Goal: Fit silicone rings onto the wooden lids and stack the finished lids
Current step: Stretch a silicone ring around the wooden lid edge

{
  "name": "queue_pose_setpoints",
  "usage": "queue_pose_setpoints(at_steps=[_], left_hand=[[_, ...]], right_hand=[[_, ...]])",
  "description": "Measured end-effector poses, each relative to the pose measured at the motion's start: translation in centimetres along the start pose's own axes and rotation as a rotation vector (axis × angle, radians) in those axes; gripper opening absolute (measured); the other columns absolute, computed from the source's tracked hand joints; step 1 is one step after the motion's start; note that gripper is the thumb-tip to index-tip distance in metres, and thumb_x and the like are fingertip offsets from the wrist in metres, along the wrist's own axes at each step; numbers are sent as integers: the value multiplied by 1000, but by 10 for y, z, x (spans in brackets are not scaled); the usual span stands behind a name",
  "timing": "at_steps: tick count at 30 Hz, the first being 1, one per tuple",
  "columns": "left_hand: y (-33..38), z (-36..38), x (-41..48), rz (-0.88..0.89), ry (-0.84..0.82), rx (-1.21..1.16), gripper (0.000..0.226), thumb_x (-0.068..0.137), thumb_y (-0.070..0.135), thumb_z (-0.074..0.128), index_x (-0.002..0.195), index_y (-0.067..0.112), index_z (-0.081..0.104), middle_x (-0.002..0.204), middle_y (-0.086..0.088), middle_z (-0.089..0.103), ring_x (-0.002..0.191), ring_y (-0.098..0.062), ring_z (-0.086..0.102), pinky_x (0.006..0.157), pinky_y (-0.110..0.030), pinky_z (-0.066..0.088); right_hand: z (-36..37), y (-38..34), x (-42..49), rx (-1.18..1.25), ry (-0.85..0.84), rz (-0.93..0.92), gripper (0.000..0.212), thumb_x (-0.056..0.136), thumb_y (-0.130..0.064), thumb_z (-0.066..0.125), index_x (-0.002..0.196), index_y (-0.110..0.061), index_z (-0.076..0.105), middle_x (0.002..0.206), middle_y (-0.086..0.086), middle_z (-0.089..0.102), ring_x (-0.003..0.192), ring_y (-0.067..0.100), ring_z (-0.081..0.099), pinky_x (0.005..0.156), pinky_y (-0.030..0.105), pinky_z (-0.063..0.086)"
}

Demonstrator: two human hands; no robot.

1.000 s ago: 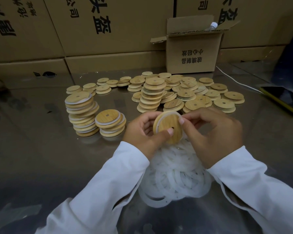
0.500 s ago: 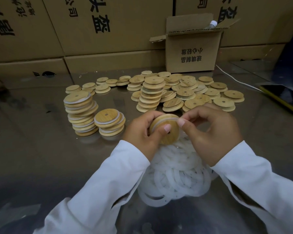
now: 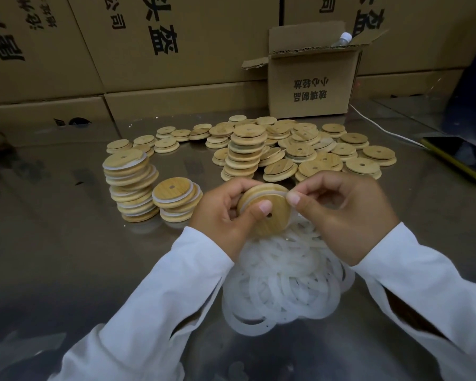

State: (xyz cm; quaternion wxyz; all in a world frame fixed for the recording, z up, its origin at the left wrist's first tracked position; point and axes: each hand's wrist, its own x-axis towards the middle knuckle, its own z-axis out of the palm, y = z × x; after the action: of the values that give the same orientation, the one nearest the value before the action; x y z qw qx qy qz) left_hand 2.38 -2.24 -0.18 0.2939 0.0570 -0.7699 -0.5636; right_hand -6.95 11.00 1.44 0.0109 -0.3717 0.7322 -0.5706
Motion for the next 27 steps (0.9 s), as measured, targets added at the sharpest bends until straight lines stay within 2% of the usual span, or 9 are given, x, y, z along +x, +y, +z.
queue_pose_setpoints(at_steps=[5, 7, 9, 14, 19, 23, 27], left_hand=[[-3, 6, -1, -17, 32, -35, 19, 74, 23, 67, 90, 14, 64, 77, 1, 71, 74, -10, 67, 68, -21, 53], [-2, 5, -1, -27, 60, -75, 14, 77, 22, 69, 88, 14, 64, 71, 4, 71, 70, -7, 67, 63, -18, 52], [-1, 1, 1, -53, 99, -125, 7, 79, 14, 63, 86, 14, 65, 68, 4, 71, 66, -7, 67, 59, -17, 51], [-1, -1, 2, -135, 112, -257, 24, 67, 23, 61, 89, 11, 65, 70, -2, 72, 68, -14, 68, 64, -27, 57], [-2, 0, 2, -151, 91, -276, 26, 66, 22, 61, 89, 10, 65, 71, -3, 72, 68, -14, 68, 62, -27, 57], [-4, -2, 3, -158, 70, -266, 28, 66, 23, 61, 90, 10, 65, 73, -4, 72, 71, -17, 68, 64, -29, 58], [-3, -5, 4, -148, 51, -256, 27, 67, 24, 61, 90, 10, 65, 70, -2, 72, 67, -15, 67, 59, -28, 57]], right_hand=[[4, 3, -2, 23, 21, -3, 7, 71, -25, 73, 75, -28, 69, 72, -6, 66, 67, 6, 59, 66, 15, 49], [6, 3, -4, -55, 41, -46, 19, 68, -32, 73, 86, -32, 68, 79, -12, 63, 69, 3, 58, 66, 7, 44], [6, 3, -4, -126, 66, -108, 25, 67, -32, 74, 91, -30, 68, 84, -15, 62, 70, 2, 58, 66, 3, 40], [7, 4, -3, -141, 117, -182, 4, 72, -20, 74, 74, -21, 70, 75, -6, 63, 69, 6, 57, 65, 10, 43], [8, 4, -5, -173, 81, -159, 9, 77, -20, 67, 69, -18, 64, 70, -8, 61, 70, 5, 55, 61, 12, 41], [7, 4, -1, -46, 44, -41, 11, 77, -21, 65, 66, -18, 63, 65, -7, 62, 68, 7, 55, 61, 13, 42], [4, 5, 3, 58, 31, 39, 14, 77, -18, 66, 63, -19, 65, 63, -4, 63, 62, 10, 56, 59, 16, 44]])
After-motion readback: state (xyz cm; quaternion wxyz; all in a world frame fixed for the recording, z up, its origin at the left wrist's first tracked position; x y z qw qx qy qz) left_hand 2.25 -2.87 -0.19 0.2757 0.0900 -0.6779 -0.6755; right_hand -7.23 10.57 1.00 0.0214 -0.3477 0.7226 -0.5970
